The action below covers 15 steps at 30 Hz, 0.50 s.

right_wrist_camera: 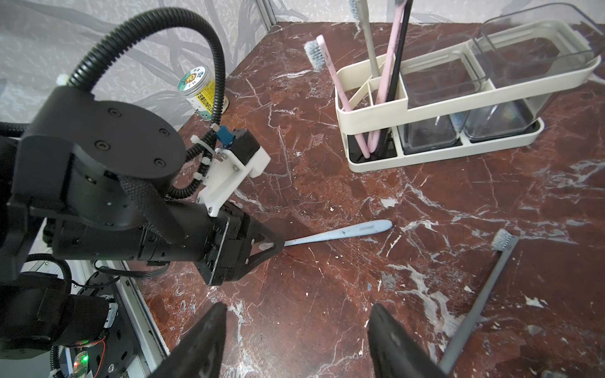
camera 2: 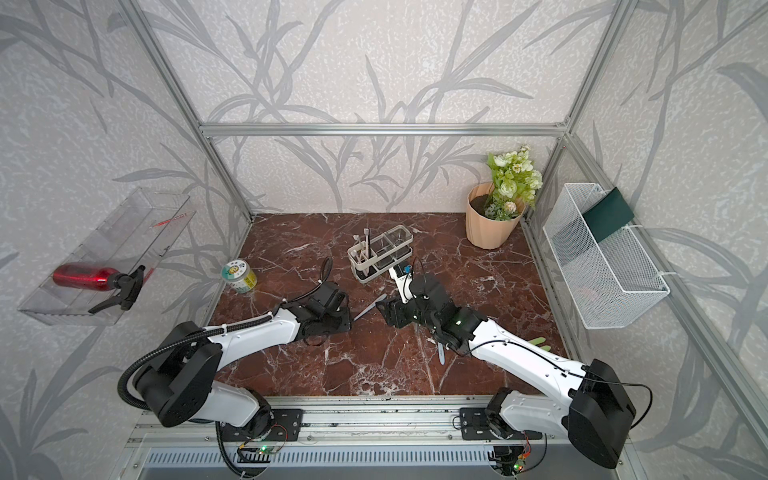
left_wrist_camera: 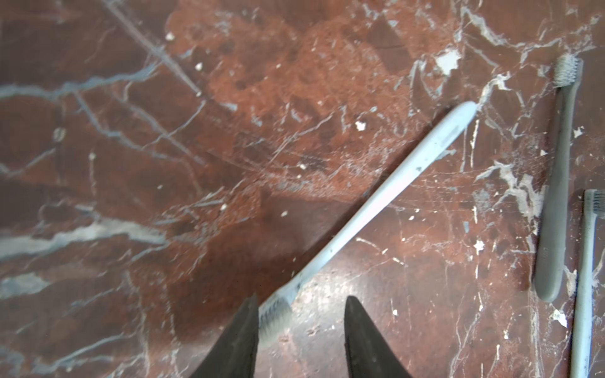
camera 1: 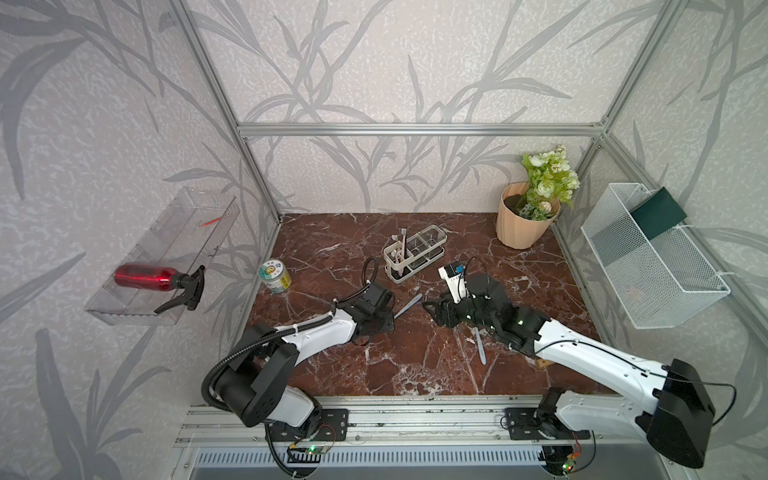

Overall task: Place the toothbrush into the toothbrush holder
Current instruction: Pick up the toothbrush from the center of the board.

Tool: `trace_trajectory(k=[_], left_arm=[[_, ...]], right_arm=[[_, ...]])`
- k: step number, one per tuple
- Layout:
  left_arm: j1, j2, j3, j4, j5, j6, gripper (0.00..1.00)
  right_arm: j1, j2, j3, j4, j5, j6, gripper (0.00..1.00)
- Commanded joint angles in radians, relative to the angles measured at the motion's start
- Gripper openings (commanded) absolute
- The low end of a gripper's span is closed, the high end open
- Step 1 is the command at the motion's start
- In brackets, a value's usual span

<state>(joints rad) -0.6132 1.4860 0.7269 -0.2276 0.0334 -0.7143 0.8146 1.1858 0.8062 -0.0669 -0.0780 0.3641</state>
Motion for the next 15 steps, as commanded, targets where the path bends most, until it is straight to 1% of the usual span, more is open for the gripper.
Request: trace_trajectory(k=[1, 4, 8, 12, 15], left_arm=[[-0.003, 0.042, 0.025, -0.042, 0.006, 0.064, 0.43], [-0.002, 0.082, 0.039, -0.056, 0.007, 0.082, 0.41], [-0.006, 0.1, 0.036, -0.054, 0.038, 0.079, 0.35], [-0.014, 0.062, 0.025, -0.071, 0.031, 0.07, 0.36], [-0.025, 0.029, 0.042, -0.126, 0.02, 0.073, 0.42]], right_arm=[[0.01, -0.035, 0.02, -0.019, 0.02, -0.014, 0.69], [0.012, -0.039, 0.022, -0.024, 0.021, -0.013, 0.69], [0.012, -0.044, 0.025, -0.037, 0.025, -0.016, 0.69], [0.013, -0.052, 0.028, -0.049, 0.034, -0.021, 0.69], [0.012, -0.058, 0.032, -0.06, 0.041, -0.026, 0.69]])
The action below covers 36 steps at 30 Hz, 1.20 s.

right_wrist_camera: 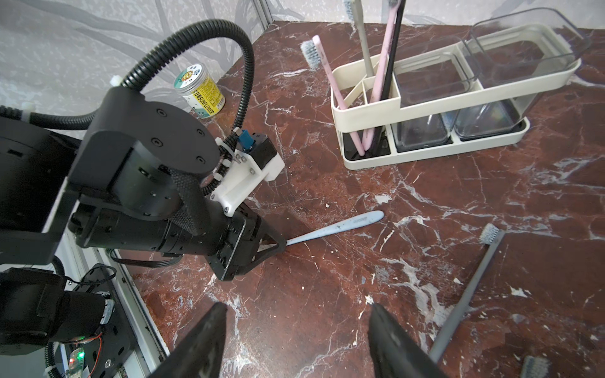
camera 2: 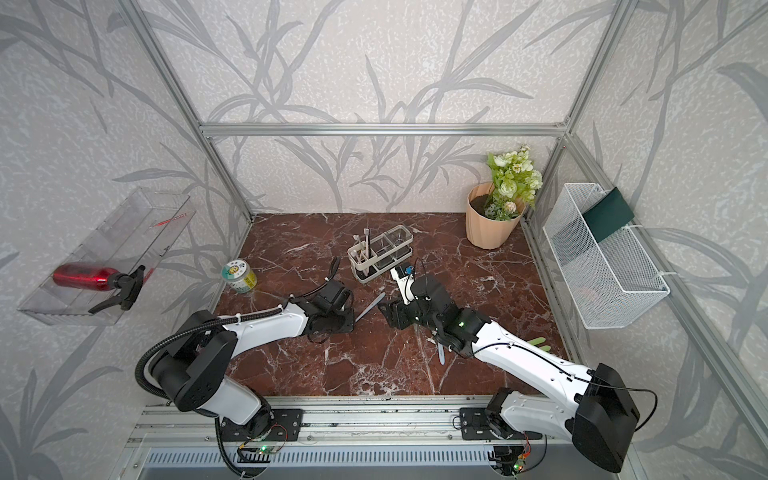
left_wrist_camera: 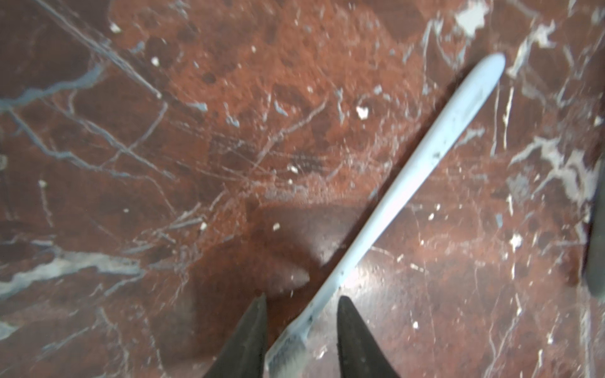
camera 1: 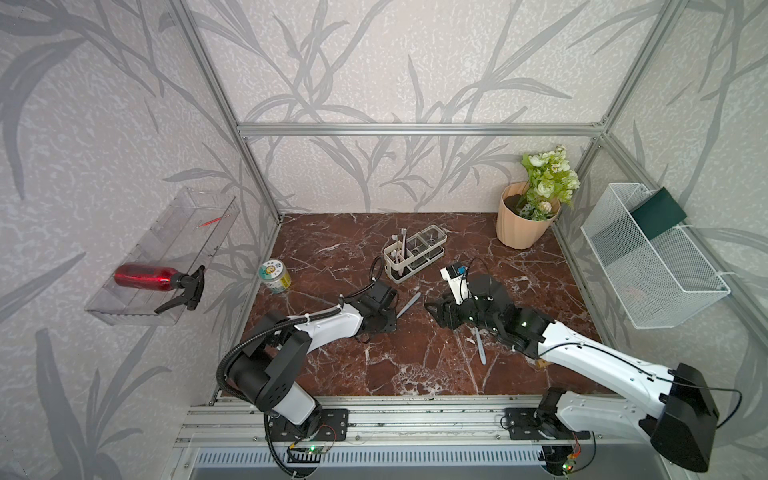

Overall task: Place the toothbrush into the toothbrush holder
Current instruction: Pick up the toothbrush from the center of the board.

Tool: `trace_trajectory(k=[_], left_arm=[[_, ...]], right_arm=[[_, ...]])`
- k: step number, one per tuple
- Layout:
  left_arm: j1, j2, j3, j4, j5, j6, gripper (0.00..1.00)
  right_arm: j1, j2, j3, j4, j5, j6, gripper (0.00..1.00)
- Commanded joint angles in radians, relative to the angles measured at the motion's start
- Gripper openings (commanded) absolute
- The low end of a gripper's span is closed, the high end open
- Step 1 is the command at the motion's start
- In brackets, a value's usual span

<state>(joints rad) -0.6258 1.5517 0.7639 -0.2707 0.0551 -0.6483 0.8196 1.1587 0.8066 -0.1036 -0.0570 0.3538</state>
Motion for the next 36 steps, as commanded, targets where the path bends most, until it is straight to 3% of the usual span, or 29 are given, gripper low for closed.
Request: trace_trajectory(k=[1, 7, 21, 36], left_arm=[[-0.017, -0.048, 0.015, -0.111, -0.003, 0.013, 0.44], [-0.042, -0.077, 0.017, -0.19, -0.034, 0.037, 0.47], [-0.061, 0.11, 0.144, -0.242, -0.108, 0.093, 0.42], [-0.129, 0.165, 0.141, -0.299, -0.087, 0.075, 0.28]], right_arm=[[0.008, -0.033, 0.033, -0.026, 0.022, -0.017, 0.69], [0.009, -0.044, 0.037, -0.036, 0.025, -0.016, 0.69], [0.028, -0.063, 0.039, -0.051, 0.046, -0.013, 0.69], [0.029, -0.071, 0.061, -0.073, 0.045, -0.025, 0.69]])
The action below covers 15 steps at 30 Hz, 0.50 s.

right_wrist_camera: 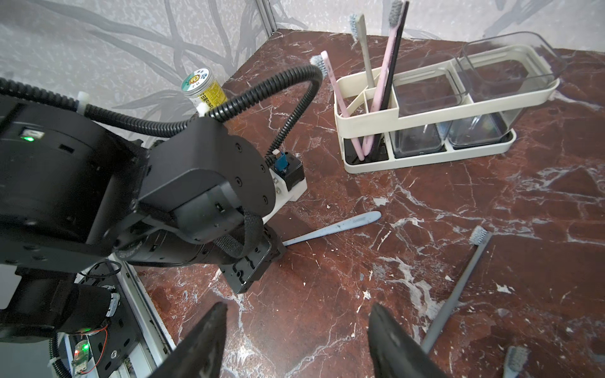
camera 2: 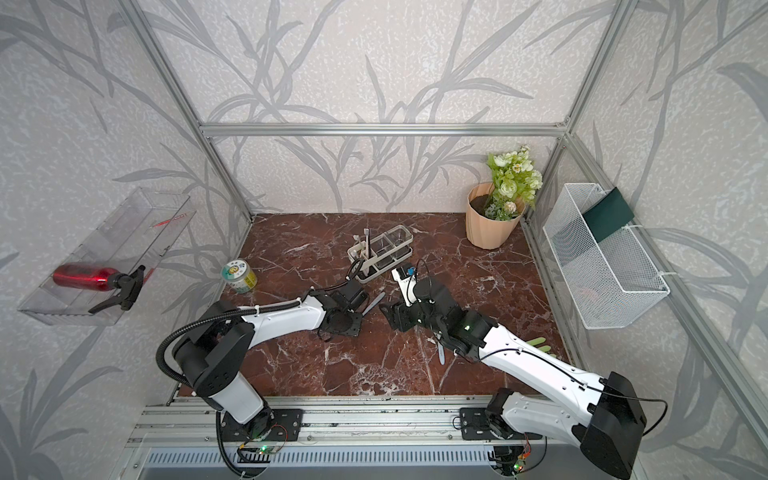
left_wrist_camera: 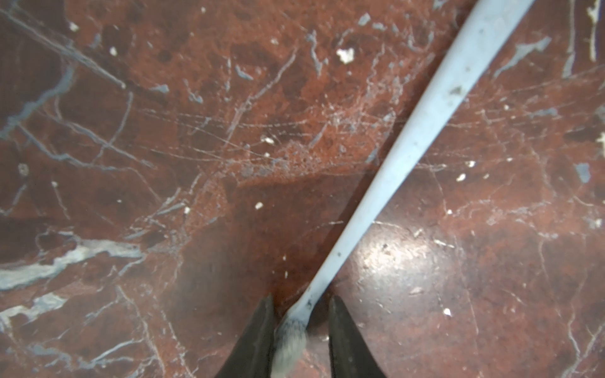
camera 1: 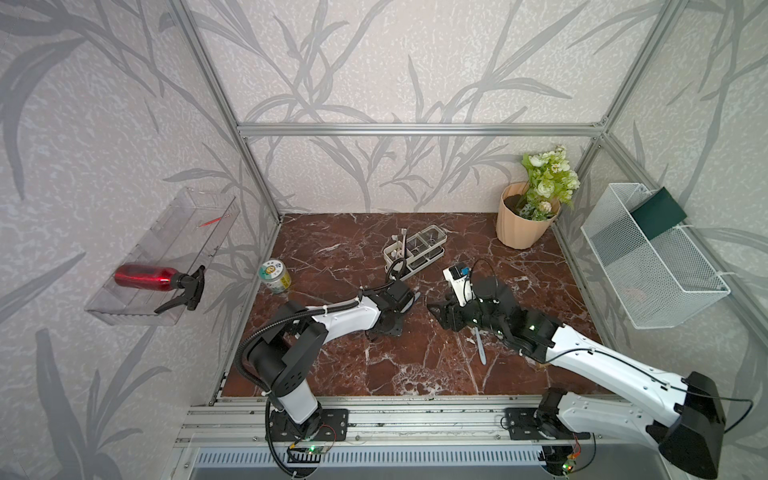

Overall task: Place the toothbrush into the toothbrush holder
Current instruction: Pick up the toothbrush from the center of the board.

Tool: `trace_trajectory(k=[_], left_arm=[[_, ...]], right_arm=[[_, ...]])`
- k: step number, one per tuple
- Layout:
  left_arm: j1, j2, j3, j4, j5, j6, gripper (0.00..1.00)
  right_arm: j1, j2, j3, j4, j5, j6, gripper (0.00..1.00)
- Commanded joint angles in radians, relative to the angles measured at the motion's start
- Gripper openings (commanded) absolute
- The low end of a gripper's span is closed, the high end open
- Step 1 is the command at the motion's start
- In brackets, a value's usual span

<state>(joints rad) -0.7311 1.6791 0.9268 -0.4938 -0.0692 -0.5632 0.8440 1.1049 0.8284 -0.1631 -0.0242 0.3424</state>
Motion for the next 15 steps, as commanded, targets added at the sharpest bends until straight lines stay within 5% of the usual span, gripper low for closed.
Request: trace_trajectory(k=[1, 15], left_arm=[[-0.033, 0.035, -0.021, -0.084, 0.039, -0.013, 0.27], [-0.048, 0.061, -0.026, -0.131, 0.032, -0.028, 0.21]], right_arm=[[0.006, -0.018, 0.039, -0.014, 0.012, -0.014, 0.69], [0.005, -0.024, 0.037, -0.016, 0.01, -0.003, 0.69]])
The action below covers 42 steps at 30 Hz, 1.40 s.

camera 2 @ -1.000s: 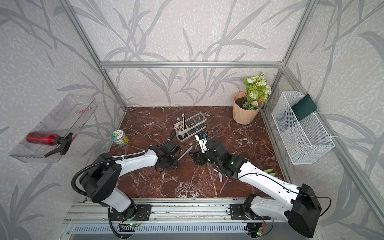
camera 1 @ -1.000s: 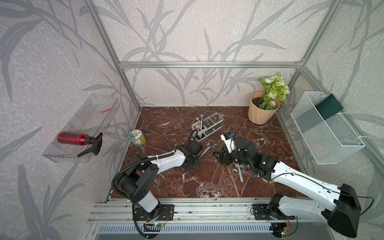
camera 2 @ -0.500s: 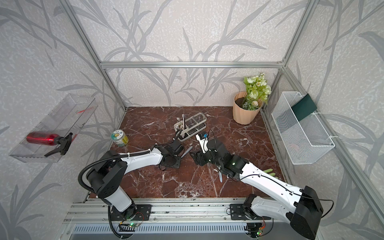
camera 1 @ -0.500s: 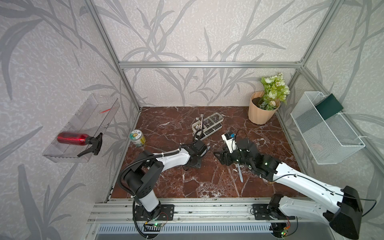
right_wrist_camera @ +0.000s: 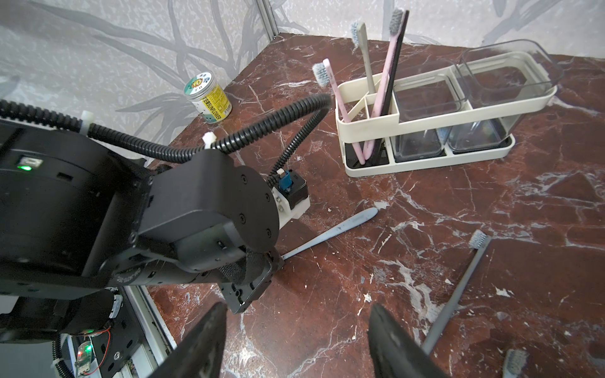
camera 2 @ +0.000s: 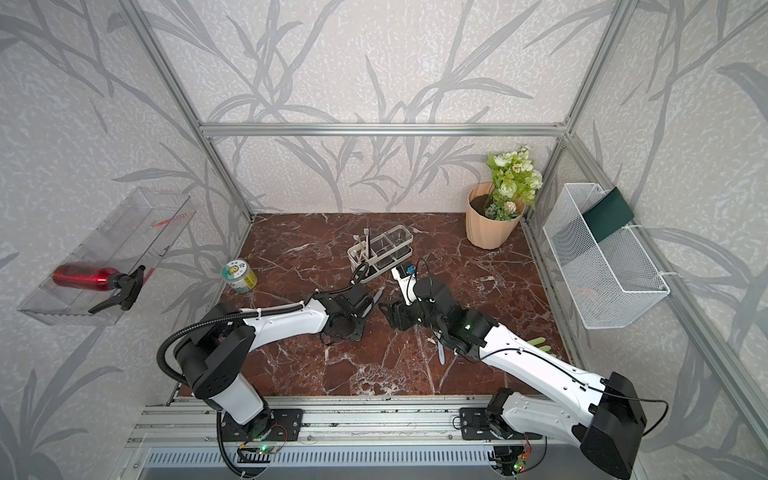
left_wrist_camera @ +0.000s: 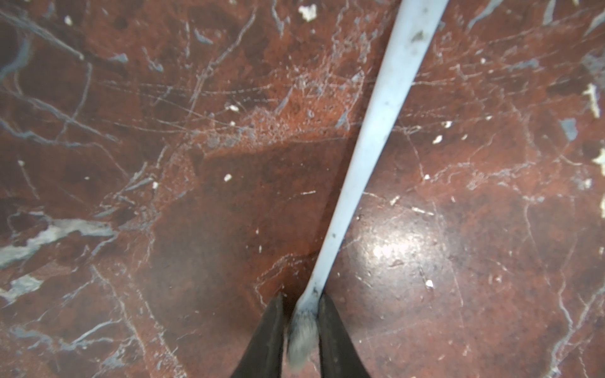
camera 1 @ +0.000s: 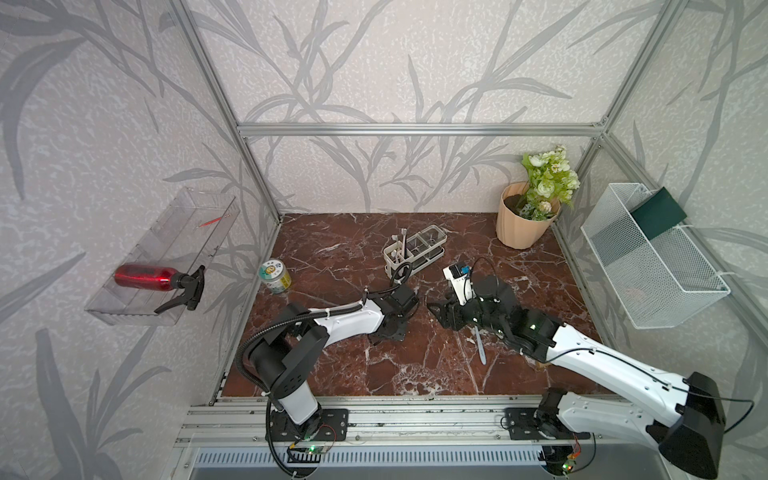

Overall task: Place the toothbrush into the toothbrush holder
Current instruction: Pick up the toothbrush from the center of the board.

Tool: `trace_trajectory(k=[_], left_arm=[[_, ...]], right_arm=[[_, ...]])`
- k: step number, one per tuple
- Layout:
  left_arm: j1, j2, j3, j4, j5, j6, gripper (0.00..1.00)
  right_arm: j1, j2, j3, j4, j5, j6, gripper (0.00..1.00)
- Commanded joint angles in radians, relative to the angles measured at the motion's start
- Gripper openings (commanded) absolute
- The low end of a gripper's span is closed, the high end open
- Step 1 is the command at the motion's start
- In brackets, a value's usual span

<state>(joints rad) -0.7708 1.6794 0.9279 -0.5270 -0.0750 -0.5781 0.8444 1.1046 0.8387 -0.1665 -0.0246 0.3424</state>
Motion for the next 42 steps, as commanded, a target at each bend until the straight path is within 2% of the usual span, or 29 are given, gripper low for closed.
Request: trace_trajectory(k=[1, 4, 10, 15, 24, 31, 38, 42], left_arm=[[-0.009, 0.071, -0.024, -0.098, 0.038, -0.012, 0.21], [-0.01, 0.093, -0.015, -0.096, 0.043, -0.01, 0.13], [-0.013, 0.072, -0.013, -0.099, 0.041, -0.009, 0.1], [-0.041, 0.048, 0.008, -0.134, 0.047, -0.008, 0.0], [-0.107, -0.159, -0.021, -0.178, 0.093, -0.001, 0.0], [-0.115, -0.296, -0.06, -0.19, 0.125, 0.02, 0.0], [-0.126, -0.326, -0.066, -0.163, 0.162, 0.015, 0.0], [-0.149, -0.347, -0.06, -0.152, 0.17, 0.008, 0.0]], right_arm=[[0.005, -0.023, 0.027, -0.014, 0.011, -0.001, 0.69], [0.005, -0.028, 0.025, -0.019, 0.012, -0.001, 0.69], [0.005, -0.034, 0.013, -0.025, 0.014, 0.002, 0.69], [0.005, -0.026, 0.002, -0.019, 0.011, 0.018, 0.69], [-0.013, -0.008, -0.014, -0.016, 0.006, 0.052, 0.69], [-0.164, 0.025, -0.085, 0.084, -0.196, 0.184, 0.69], [-0.174, 0.102, -0.129, 0.238, -0.308, 0.25, 0.69], [-0.181, 0.156, -0.153, 0.356, -0.37, 0.338, 0.7]])
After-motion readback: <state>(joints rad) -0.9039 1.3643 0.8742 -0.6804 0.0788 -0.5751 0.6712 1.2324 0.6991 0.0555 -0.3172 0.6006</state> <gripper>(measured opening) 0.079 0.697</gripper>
